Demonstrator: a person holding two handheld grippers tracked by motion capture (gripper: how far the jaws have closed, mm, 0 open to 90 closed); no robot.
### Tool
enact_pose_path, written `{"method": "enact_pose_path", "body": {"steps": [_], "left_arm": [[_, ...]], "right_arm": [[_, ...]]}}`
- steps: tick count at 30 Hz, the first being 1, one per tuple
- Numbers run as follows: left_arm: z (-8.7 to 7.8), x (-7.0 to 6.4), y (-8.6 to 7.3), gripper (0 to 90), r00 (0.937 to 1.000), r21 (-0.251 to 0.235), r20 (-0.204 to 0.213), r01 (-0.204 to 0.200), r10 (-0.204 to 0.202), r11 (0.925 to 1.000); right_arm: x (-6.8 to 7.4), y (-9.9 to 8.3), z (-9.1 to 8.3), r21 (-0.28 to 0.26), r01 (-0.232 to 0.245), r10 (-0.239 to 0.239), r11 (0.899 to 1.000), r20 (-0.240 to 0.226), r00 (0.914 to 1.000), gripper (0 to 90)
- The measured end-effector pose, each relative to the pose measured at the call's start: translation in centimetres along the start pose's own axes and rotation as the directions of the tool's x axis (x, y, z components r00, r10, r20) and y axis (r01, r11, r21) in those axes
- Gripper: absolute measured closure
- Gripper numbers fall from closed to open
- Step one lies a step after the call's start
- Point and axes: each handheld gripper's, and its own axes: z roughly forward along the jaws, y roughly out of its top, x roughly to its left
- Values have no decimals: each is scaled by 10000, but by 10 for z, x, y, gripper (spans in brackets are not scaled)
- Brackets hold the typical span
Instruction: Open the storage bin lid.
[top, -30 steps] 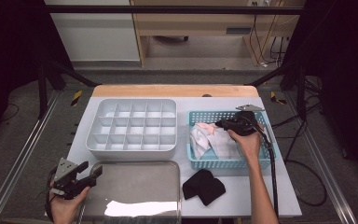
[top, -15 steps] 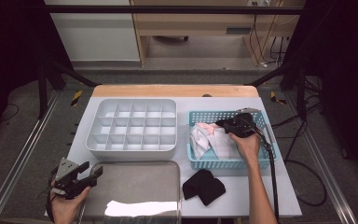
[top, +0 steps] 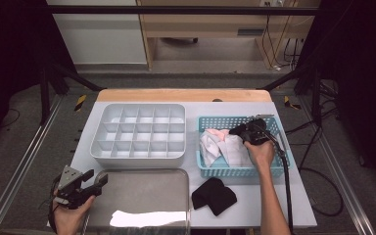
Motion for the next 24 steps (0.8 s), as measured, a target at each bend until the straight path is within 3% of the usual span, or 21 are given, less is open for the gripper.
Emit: {"method": "enact_pose_path", "body": {"steps": [6,15,21,24], "left_arm": [[-1,0,0,396,10000,-32,19,16,-16,10000],[1,-2,0,400,10000,50,40,-28,28,10000],[0,-3,0,400,10000,68,52,-60,59,10000],[0,-2,0,400,10000,29,64,-60,59,10000]], "right_arm": [[2,3,-15,-758,90,-79,9971,142,9999,860],[8,7,-59,-2045,3,-199,9789,-939,9954,859],[13,3,-89,-2878,-25,-513,9577,-1793,9825,861],[19,1,-105,-3440,43,-826,9390,-2131,9735,861]]}}
